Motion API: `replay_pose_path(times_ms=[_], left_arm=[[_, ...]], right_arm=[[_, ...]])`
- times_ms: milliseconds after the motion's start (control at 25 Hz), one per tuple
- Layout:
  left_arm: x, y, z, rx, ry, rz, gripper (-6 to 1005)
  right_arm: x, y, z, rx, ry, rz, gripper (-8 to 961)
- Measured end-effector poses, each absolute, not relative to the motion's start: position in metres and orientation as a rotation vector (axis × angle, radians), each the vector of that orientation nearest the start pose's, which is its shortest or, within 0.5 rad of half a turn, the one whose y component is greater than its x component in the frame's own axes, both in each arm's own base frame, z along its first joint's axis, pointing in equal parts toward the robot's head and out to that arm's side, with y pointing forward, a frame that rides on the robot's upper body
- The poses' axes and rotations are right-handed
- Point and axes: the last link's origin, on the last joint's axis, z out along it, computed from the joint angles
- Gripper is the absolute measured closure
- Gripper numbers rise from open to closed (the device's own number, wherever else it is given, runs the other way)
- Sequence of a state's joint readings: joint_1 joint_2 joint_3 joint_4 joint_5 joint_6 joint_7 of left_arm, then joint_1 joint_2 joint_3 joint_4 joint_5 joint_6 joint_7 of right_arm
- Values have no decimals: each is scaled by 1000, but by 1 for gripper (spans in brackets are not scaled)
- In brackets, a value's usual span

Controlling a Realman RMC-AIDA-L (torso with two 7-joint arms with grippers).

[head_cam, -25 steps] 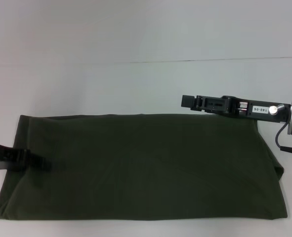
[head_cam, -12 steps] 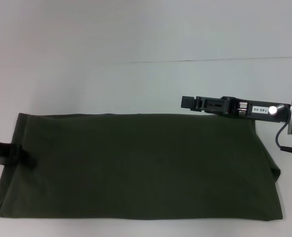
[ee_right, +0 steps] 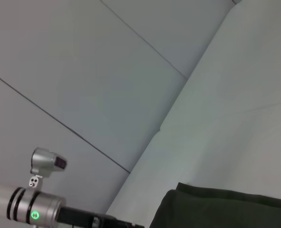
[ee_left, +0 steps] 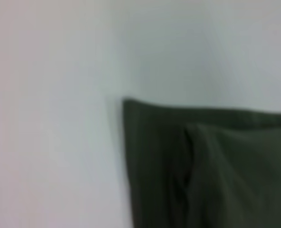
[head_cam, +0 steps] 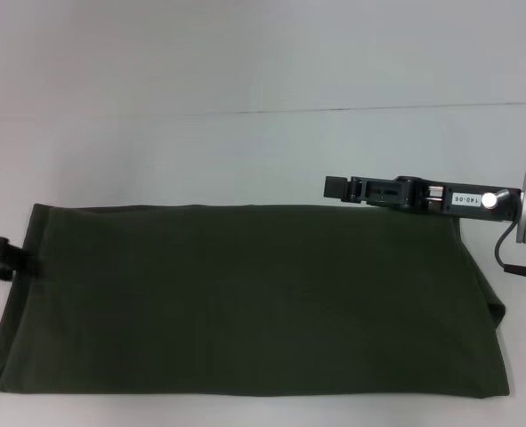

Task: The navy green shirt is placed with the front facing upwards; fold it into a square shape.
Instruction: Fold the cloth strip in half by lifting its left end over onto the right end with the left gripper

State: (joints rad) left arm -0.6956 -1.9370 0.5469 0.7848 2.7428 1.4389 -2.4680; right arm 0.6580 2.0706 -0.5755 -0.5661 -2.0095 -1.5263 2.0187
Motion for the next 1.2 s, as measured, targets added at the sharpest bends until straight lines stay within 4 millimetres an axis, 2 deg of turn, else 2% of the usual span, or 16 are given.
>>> replay_pose_path(times_ms=[80,200,320,440,720,840,1040,1200], left_arm=[[-318,376,96,-2044,-1700,30,556],[-304,373,108,-2108,-1709,-47,535],[-292,370,110,-2183,-1717,-106,514],[-288,369,103,-2239,-1727,-118,493],[-287,366,72,-2329,-1780,-113,444],[-289,368,70,-2320,-1770,-106,303],[-297,369,68,-2283,-1760,-60,250],[-306,368,65,-2243,-1749,14,250]], right_arm=[[232,362,-1,-2495,1496,943,176],[232,363,-1,-2497,1494,942,176],[232,363,0,-2496,1494,942,176],[232,363,0,-2496,1494,941,176],[232,363,0,-2496,1494,940,176],[232,363,0,-2497,1495,941,176],[232,363,-2,-2496,1499,938,176],[233,363,-2,-2494,1501,936,176]])
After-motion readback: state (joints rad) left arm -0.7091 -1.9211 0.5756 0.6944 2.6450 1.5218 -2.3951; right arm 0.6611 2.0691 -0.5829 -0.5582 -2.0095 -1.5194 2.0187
